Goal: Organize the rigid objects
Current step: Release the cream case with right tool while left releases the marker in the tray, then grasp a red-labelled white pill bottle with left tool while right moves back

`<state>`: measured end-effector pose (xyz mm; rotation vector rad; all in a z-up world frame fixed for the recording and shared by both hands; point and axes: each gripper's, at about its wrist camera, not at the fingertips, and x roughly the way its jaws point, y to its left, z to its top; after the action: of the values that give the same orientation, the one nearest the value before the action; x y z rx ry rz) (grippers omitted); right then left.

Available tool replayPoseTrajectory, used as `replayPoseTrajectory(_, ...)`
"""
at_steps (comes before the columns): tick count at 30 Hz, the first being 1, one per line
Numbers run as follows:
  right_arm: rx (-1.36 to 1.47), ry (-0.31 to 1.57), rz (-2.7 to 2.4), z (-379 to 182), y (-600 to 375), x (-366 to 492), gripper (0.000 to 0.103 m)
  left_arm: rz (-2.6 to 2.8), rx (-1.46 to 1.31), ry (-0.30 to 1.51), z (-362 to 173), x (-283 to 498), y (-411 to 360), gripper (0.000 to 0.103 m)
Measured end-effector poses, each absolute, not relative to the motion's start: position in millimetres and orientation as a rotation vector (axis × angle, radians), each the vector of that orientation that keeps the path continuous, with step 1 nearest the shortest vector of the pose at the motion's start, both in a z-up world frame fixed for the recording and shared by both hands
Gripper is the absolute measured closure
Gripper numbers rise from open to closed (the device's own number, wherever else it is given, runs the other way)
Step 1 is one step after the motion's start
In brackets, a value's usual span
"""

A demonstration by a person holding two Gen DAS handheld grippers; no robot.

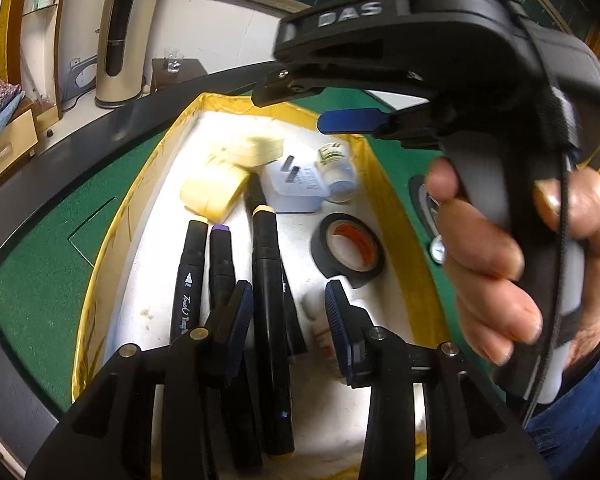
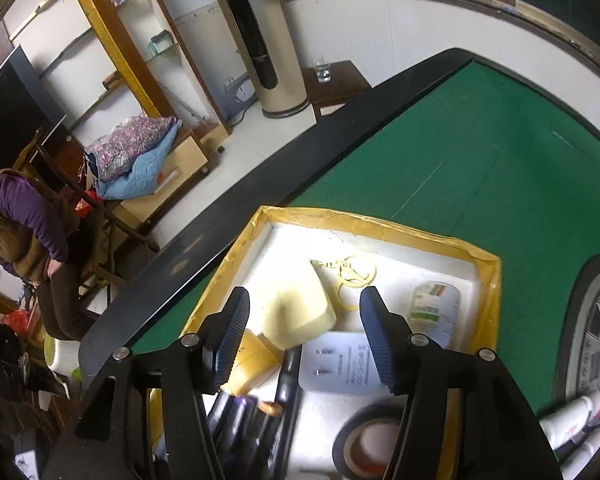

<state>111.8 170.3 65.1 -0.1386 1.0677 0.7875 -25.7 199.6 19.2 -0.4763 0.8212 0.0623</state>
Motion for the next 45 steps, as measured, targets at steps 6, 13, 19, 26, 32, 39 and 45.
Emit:
replayPoseTrajectory(6,-0.039,1.038,0.82,84,129,84,0.05,0.04,-0.464,0.799,37,-35,186,0.066)
replayPoseTrajectory(13,0.099,1.004,0.841,94,56,51,0.05,-0.008,-0.409,0.791,56,-38,151,0.066)
replayPoseTrajectory(19,0.17,1.007,0.797,94,-14,38,0.05,-0.06,-0.331,0.802,66,-35,119,0.066)
replayPoseTrajectory(26,0.239,0.968,0.627,87,-137,20,0.05,-0.153,-0.165,0.827,85,-4,71,0.066)
replayPoseTrajectory(32,0.365,0.939,0.512,65,-210,35,0.051,-0.224,-0.019,0.9,86,55,30,0.047)
replayPoseTrajectory(39,0.446,0.922,0.504,57,-242,42,0.051,-0.284,0.137,0.996,61,118,-2,0.047)
replayPoseTrajectory(45,0.517,0.92,0.496,53,-261,46,0.051,-0.286,0.239,1.045,36,144,-19,0.047)
